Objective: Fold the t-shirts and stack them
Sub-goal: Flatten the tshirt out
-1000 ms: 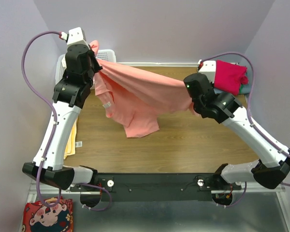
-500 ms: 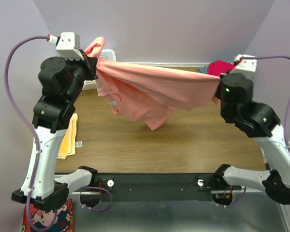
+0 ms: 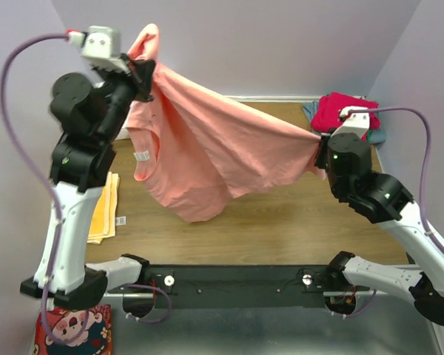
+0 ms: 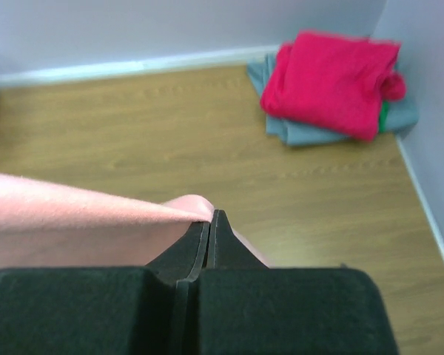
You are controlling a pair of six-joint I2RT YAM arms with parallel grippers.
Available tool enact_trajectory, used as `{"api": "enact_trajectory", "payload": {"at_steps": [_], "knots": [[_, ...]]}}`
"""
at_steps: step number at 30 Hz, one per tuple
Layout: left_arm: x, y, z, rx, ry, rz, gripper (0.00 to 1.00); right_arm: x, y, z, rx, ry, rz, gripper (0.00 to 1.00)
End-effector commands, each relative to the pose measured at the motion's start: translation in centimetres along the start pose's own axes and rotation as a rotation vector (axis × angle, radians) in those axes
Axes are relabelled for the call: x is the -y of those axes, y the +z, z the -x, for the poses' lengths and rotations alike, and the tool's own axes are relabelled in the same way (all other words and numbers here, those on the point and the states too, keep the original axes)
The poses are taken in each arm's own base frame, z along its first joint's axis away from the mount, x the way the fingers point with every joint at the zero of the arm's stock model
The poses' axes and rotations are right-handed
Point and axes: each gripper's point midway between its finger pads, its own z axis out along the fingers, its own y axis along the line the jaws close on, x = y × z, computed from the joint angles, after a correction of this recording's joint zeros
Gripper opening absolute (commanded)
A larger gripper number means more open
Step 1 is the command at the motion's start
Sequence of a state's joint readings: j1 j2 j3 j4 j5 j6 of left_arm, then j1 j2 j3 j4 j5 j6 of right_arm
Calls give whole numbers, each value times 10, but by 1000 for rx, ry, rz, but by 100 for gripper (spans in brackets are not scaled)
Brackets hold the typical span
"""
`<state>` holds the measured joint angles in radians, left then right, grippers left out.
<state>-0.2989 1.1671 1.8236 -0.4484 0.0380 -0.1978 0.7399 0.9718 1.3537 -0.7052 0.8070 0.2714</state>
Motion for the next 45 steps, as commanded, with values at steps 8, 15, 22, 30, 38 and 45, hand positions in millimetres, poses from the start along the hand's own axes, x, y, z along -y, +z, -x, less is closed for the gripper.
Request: {"api": "enact_trajectory", "payload": {"at_steps": [8, 15, 22, 30, 38, 45], "knots": [[21, 178, -282, -465, 13, 54, 0, 6, 35, -144, -160, 380, -280, 1], [10, 241, -348, -459, 8, 145, 0, 30, 49, -193, -162, 273, -488, 1], [10, 279, -376, -430, 9, 146, 0, 34, 58, -210, -184, 198, -575, 1], [7, 297, -381, -365, 39, 145, 75, 36, 59, -221, -220, 191, -615, 1], [-31, 263, -353, -388, 24, 296, 98, 36, 60, -227, -248, 190, -624, 1], [-36, 186, -354, -605, 7, 337, 98, 34, 71, -249, -315, 137, -668, 24]]}}
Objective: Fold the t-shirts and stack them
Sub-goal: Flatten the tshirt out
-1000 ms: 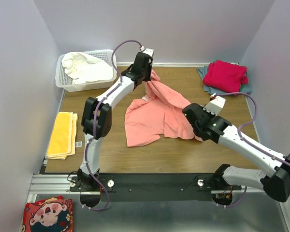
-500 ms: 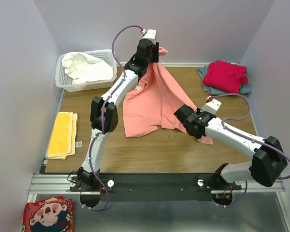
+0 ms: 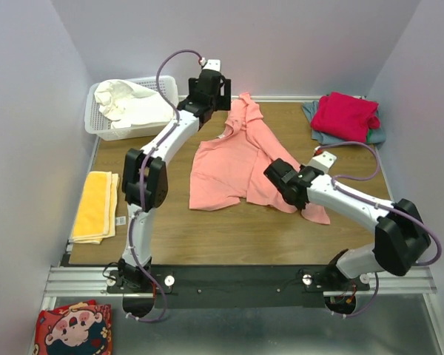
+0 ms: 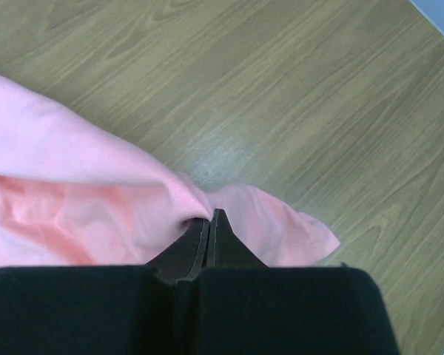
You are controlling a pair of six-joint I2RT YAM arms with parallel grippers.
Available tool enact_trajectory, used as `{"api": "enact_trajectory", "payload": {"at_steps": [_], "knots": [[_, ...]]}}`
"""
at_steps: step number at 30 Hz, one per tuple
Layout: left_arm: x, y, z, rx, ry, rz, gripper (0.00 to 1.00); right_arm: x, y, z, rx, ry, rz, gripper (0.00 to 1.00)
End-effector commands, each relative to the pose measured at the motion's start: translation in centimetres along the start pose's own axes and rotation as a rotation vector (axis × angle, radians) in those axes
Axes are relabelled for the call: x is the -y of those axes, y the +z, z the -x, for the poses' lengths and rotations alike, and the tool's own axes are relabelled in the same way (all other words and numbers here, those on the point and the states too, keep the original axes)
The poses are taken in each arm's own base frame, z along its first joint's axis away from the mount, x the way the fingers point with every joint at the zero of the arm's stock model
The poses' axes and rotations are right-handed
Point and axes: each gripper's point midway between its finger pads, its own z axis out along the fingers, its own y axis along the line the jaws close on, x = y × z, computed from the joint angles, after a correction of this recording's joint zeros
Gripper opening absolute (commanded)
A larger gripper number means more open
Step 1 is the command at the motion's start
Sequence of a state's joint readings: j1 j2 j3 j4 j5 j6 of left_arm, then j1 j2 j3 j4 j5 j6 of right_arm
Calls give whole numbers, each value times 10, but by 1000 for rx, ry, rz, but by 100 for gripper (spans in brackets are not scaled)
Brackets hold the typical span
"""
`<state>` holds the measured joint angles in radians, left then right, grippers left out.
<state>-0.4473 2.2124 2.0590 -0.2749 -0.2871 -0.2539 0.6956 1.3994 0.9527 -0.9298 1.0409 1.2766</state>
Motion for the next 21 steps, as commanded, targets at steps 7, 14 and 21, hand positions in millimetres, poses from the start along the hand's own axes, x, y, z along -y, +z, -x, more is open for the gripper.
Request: {"api": "enact_trajectory", "payload": {"at_steps": [7, 14, 21], "knots": [[-56, -132, -53, -169, -40, 90, 98, 4, 23, 8, 23, -36, -142, 75], [-72, -179, -117, -308, -97, 98, 93, -34, 16, 40, 44, -102, -85, 75], [-63, -205, -172, -417, -184, 18, 62, -73, 6, 38, -41, -173, 111, 75]]}}
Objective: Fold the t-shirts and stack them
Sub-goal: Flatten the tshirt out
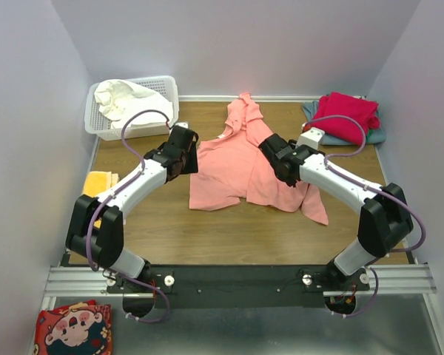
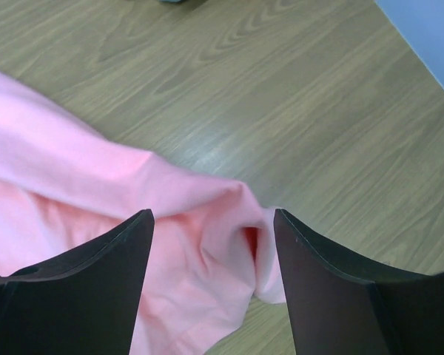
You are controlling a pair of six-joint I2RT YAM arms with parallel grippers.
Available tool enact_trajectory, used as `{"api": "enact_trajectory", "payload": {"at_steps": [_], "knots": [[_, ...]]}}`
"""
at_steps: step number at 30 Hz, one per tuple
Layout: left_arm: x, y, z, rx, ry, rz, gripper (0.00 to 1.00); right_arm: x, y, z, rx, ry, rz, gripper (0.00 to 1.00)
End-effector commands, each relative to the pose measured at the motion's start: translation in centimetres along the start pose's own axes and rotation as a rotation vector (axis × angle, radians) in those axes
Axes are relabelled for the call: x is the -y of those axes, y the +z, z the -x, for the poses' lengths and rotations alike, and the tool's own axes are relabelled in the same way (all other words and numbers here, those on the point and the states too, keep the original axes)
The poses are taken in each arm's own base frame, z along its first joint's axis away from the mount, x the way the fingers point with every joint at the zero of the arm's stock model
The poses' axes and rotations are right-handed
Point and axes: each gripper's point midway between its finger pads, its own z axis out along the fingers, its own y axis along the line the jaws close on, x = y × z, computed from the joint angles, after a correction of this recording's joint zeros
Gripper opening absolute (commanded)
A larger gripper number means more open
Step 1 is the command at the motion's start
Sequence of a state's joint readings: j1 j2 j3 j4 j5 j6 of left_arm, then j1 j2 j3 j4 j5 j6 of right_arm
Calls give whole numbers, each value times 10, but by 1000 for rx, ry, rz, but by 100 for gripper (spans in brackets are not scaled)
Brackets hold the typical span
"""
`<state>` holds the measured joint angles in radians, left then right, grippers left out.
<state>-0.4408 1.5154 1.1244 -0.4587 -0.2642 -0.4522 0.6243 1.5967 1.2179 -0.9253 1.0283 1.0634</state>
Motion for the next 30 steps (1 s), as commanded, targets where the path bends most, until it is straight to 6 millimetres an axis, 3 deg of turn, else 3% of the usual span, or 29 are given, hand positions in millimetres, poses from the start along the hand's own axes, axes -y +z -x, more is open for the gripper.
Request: {"api": "enact_trajectory", "payload": {"at_steps": [1, 7, 14, 17, 25, 30], "knots": [[14, -14, -30, -57, -79, -110, 59, -33, -8, 3, -36, -64, 161, 75], [9, -17, -72, -153, -86, -122, 54, -63, -12, -31, -151, -152, 317, 75], [16, -3, -90, -220, -90, -124, 57, -106, -37, -74, -312, -204, 619, 74], [22, 6, -93, -250, -98, -126, 59, -111, -41, -94, -371, -243, 665, 74], [24, 26, -112, -310, -87, -89, 58, -118, -55, -115, -428, -305, 761, 74], [18, 33, -122, -334, -90, -47, 46, -129, -66, -119, -425, -333, 835, 73]]}}
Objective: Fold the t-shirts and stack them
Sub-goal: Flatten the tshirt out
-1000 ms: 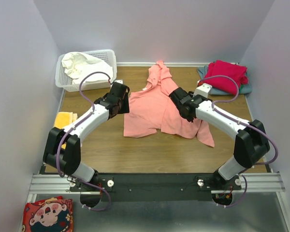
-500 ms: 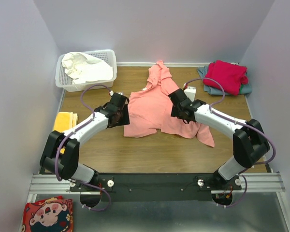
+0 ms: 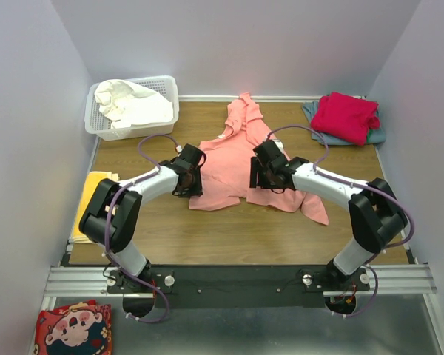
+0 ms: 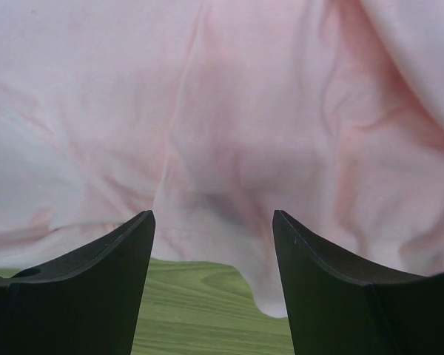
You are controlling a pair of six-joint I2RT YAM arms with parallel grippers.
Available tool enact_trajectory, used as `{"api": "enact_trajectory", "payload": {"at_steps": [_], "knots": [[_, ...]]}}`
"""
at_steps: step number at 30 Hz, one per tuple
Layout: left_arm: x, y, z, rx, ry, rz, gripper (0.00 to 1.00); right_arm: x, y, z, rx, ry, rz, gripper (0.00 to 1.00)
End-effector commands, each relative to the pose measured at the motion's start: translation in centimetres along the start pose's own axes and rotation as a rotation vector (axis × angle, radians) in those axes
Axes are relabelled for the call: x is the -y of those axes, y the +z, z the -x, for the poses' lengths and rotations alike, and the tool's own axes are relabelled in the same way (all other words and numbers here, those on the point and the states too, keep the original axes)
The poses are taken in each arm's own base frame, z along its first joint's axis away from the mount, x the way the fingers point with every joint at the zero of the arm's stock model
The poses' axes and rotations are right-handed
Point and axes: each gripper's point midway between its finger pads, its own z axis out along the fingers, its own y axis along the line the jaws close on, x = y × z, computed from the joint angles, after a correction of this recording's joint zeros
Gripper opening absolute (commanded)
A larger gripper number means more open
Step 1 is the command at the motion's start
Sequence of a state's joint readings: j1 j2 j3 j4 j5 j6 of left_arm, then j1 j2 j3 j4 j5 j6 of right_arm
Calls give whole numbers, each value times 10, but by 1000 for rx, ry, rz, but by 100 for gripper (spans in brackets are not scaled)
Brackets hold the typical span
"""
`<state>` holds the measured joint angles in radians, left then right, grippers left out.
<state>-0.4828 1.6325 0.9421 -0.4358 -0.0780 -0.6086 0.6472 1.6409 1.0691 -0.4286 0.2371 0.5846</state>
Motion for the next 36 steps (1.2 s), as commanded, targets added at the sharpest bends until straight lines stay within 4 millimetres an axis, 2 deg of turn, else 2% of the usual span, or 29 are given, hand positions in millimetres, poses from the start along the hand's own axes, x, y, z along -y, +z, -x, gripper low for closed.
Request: {"api": "enact_trajectory", "payload": {"at_steps": [1, 2, 7, 10, 12, 14, 15, 16, 17, 20, 24, 27, 28, 32, 33, 36], "knots": [[2, 6, 0, -3, -18, 10, 43, -23, 9, -12, -35, -65, 94, 73], [1, 9, -2, -13, -19, 18, 39, -24, 11, -13, -41, -67, 93, 73], [1, 16, -7, -36, -22, 21, 31, -25, 26, -20, -75, -84, 75, 73], [-2, 19, -12, -48, -19, 26, 22, -21, 34, -23, -84, -89, 50, 72], [-4, 21, -15, -58, -18, 33, 10, -20, 37, -22, -83, -92, 38, 69], [-5, 21, -17, -62, -18, 38, 0, -18, 37, -21, -78, -91, 26, 59], [-6, 20, -15, -56, -19, 47, 0, -16, 37, -19, -69, -90, 15, 54], [-8, 18, -15, -56, -21, 56, 0, -17, 34, -15, -56, -87, 15, 42], [-9, 14, -12, -43, -26, 61, 0, -15, 31, -13, -52, -84, 8, 37], [-12, 2, 2, 0, -35, 102, 0, -10, 20, -4, -15, -77, -13, 28], [-17, -19, 25, 71, -49, 160, 0, 1, 6, 6, 28, -78, -61, 25], [-20, -34, 42, 120, -68, 191, 0, 10, -4, 13, 53, -84, -101, 11], [-20, -40, 46, 129, -78, 199, 0, 13, -7, 16, 62, -87, -115, 1], [-27, -60, 61, 188, -106, 224, 0, 32, -22, 35, 133, -107, -219, 1], [-29, -64, 63, 200, -108, 232, 0, 39, -27, 49, 182, -114, -271, 1], [-32, -75, 66, 216, -119, 230, 0, 56, -34, 71, 235, -139, -371, 1]]}}
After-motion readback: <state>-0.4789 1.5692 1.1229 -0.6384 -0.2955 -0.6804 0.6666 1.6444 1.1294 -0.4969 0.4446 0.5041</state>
